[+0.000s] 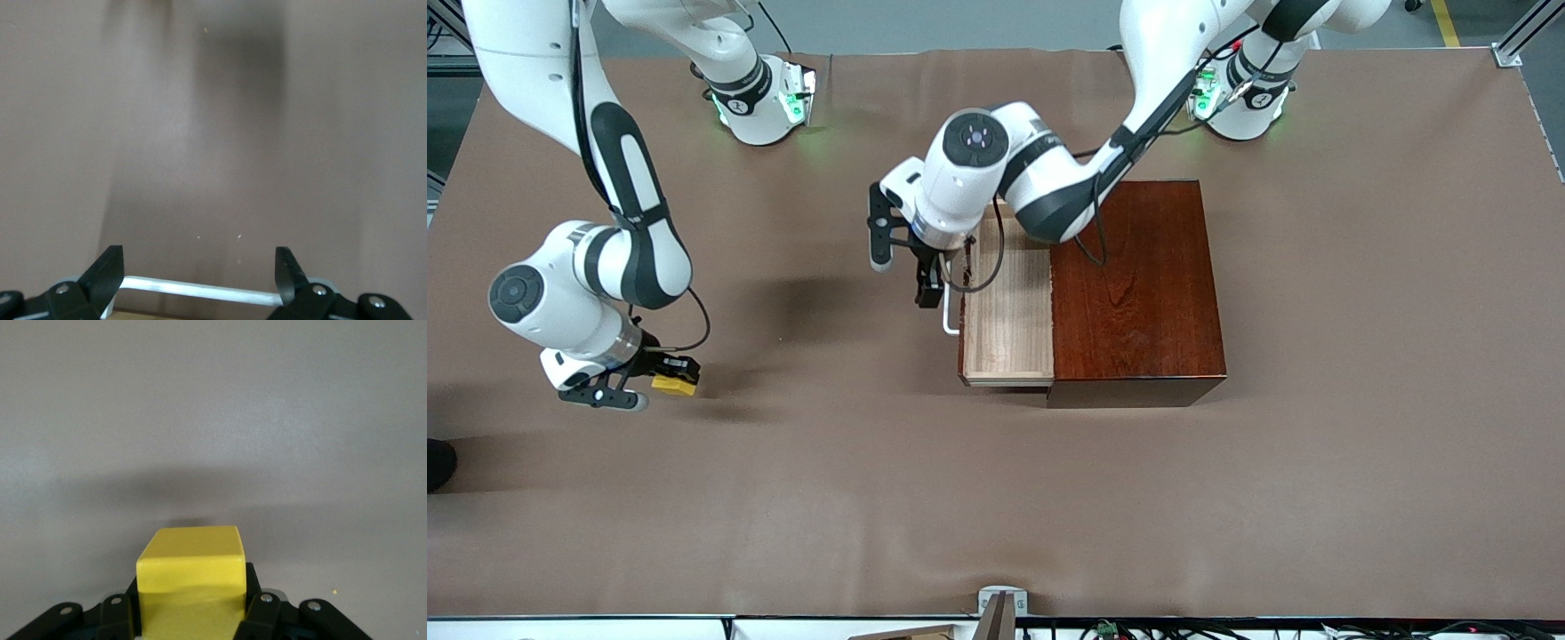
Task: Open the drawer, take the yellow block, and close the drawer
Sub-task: 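Lower the cube onto the table with the right gripper and release it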
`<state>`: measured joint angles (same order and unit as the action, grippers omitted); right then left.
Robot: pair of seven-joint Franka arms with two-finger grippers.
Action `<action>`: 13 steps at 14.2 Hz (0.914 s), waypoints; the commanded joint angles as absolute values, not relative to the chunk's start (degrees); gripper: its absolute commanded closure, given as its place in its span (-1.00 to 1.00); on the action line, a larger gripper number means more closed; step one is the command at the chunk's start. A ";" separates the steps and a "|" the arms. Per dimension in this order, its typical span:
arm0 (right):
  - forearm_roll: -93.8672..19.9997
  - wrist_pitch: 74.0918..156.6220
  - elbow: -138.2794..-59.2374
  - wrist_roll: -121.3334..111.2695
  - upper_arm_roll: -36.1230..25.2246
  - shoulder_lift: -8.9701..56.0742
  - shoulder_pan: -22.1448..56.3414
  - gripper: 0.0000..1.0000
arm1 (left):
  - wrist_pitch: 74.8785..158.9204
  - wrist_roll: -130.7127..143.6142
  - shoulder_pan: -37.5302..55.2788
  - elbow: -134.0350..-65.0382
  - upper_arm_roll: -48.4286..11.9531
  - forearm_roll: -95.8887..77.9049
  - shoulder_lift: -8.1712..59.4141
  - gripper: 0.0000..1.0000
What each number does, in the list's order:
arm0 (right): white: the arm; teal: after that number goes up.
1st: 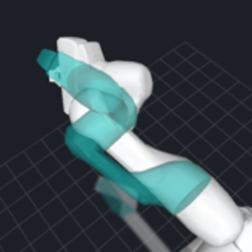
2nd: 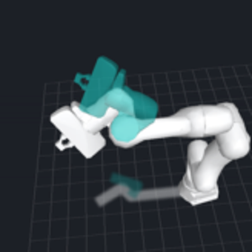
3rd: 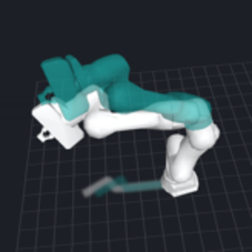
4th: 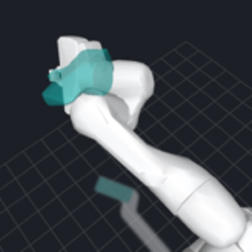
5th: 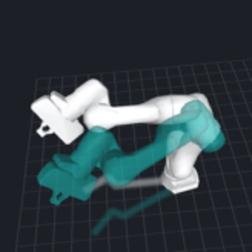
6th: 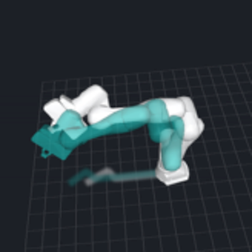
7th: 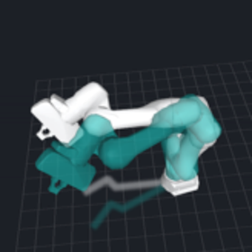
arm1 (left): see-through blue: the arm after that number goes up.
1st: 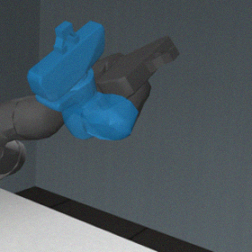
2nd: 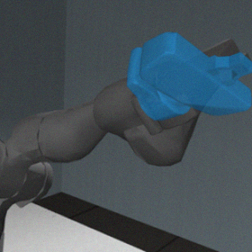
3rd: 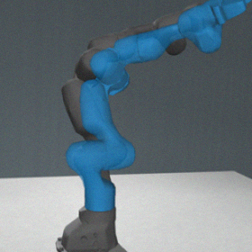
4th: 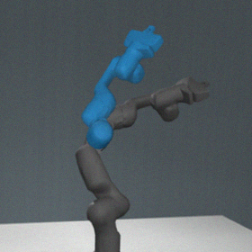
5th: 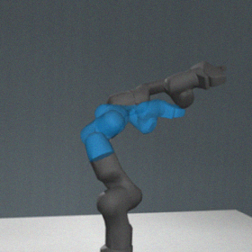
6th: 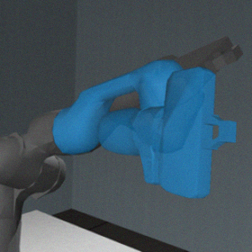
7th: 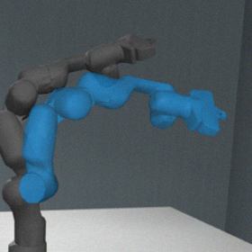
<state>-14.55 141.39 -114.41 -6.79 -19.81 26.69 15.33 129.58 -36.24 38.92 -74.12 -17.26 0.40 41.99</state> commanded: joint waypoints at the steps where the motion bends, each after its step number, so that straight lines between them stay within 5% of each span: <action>1: -16.17 141.33 -110.49 -11.15 -18.81 30.05 13.63 1.00 | 129.46 -41.30 39.20 -72.51 -16.17 1.14 43.59 -1.00; 13: -22.24 141.33 -98.18 -11.16 -18.46 41.57 11.34 1.00 | 114.89 -42.89 38.76 -72.86 -13.27 4.22 40.44 -1.00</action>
<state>-21.00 141.55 -101.05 -10.63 -19.08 39.95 12.56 119.19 -42.53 38.90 -72.19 -14.47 2.46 43.04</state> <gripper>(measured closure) 0.441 0.000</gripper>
